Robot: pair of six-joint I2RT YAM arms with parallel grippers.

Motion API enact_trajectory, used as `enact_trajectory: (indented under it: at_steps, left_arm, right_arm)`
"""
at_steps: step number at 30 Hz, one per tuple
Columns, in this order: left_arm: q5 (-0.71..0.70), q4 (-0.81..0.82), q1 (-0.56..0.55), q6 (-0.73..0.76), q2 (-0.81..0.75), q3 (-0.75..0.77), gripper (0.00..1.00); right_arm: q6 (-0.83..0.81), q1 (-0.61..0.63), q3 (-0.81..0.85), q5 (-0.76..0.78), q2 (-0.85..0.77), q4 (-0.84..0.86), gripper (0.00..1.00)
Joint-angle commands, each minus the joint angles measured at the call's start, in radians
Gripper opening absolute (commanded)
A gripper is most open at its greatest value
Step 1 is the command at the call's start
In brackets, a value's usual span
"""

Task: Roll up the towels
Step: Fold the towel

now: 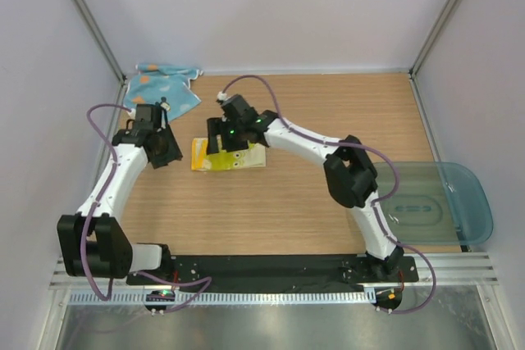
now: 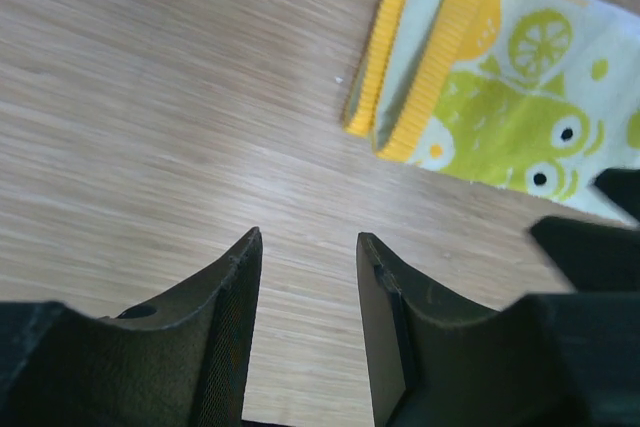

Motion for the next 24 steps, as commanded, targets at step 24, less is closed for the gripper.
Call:
enact_trajectory:
  at_steps: [24]
  left_arm:
    - [0.113, 0.145, -0.115, -0.081, 0.59, 0.321, 0.47]
  right_arm:
    - [-0.095, -0.289, -0.281, -0.059, -0.11, -0.004, 0.54]
